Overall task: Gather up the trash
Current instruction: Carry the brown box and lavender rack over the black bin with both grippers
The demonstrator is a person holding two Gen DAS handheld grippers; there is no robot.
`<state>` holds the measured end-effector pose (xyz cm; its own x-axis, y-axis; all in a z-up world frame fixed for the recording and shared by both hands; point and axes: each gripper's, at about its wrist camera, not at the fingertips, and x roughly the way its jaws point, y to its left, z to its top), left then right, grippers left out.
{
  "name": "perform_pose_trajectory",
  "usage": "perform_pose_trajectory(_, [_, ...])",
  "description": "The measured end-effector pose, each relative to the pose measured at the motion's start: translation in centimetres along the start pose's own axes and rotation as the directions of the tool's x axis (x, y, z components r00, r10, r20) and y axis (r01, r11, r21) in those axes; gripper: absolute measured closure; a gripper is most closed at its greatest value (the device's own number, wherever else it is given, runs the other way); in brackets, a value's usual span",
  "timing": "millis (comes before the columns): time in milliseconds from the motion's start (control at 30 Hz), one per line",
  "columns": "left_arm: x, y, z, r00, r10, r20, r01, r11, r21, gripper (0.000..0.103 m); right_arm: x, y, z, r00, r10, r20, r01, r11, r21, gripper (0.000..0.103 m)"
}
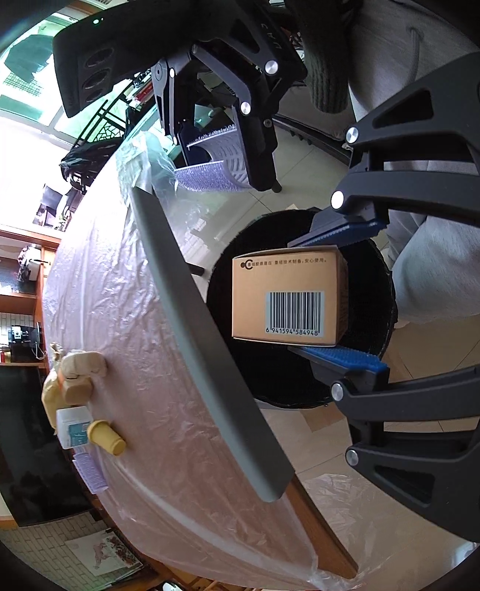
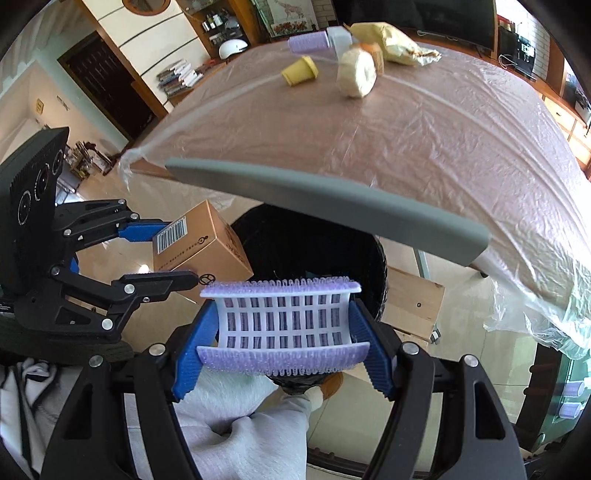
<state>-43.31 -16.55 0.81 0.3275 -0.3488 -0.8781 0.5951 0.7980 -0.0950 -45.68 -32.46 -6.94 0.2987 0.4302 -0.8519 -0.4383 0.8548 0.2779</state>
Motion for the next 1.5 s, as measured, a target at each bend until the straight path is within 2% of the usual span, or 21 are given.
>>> perform_pose_trajectory(233, [1.5,0.6,-0.6,0.999,0.025,-0.03,-0.026,0.999,-0.034,0.055,1.7,0.4,0.2,0.999,-0.044,-0.003,0.044,0.998,-0.037,0.033])
perform_pose_trajectory(633, [3.5,1.6,-0.8,0.997,0.049,-0.057,-0.052,0.997,-0.06,0.055,4.8,0.6,0.9,0.996,-0.092,0.005,0.092,0.996,-0.012,0.033])
perform_pose_trajectory(1100, [4.8,2.1,-0.8,0.994,0.064,-0.085,-0.068,0.996,-0.05,0.055,6.8,-0.2,0.7,0.993,-0.118,-0.017,0.118,0.992,0.042,0.033])
perform_pose_trajectory(1500, [5.3,2.4,-0.8,0.994,0.066,-0.089,-0.07,0.996,-0.047,0.055,6.9,-1.0,0.2,0.993,-0.116,-0.023,0.118,0.99,0.072,0.033])
